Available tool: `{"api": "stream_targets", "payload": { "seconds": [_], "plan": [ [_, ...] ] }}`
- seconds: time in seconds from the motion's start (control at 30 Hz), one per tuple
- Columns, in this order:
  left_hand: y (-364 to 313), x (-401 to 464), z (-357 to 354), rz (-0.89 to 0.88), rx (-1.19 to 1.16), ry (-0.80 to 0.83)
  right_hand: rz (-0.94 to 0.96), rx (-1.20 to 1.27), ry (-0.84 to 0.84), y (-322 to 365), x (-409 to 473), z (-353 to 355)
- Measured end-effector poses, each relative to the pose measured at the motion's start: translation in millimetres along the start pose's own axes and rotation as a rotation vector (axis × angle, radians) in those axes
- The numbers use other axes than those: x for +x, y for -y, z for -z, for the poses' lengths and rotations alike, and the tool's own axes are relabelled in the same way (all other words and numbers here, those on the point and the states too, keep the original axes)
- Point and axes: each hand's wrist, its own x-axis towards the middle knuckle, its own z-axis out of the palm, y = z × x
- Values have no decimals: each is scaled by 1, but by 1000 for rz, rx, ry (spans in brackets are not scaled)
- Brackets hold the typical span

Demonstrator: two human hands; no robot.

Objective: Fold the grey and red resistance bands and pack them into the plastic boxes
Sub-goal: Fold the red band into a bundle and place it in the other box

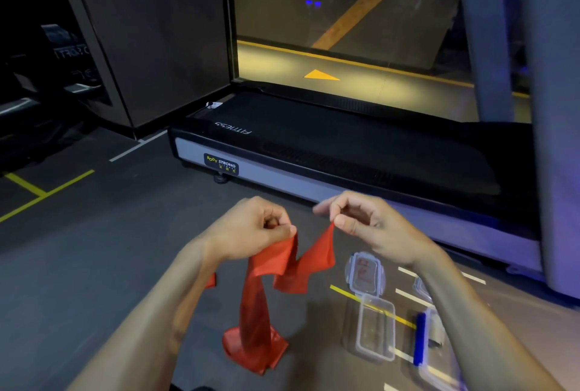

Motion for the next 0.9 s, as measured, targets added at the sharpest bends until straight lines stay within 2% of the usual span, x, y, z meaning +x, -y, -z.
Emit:
{"api": "stream_targets", "payload": {
  "seconds": [0.07, 0.2, 0.43, 0.5, 0.67, 0.73, 0.83, 0.9],
  "plan": [
    [1, -1, 2, 20, 0, 17, 9, 55, -46, 5, 0, -1],
    [-9, -4, 2, 5, -177, 97, 71, 68, -122, 11, 5, -14],
    [-16, -5, 1, -139, -304, 148, 66, 150, -36, 7, 14, -44],
    [-15, -6, 1, -142, -278, 132, 46, 154, -26, 8, 13, -41],
    [-13, -8, 1, -154, -48, 46, 69, -44, 36, 13, 14, -36],
    [-11, -7, 1, -150, -62, 35, 71, -92, 39, 17, 14, -31],
    [-1, -8, 2, -42, -238, 193, 73, -146, 35, 24, 13, -20],
    [7, -9, 2, 33, -213, 313, 63, -193, 39, 27, 11, -13]
  ]
}}
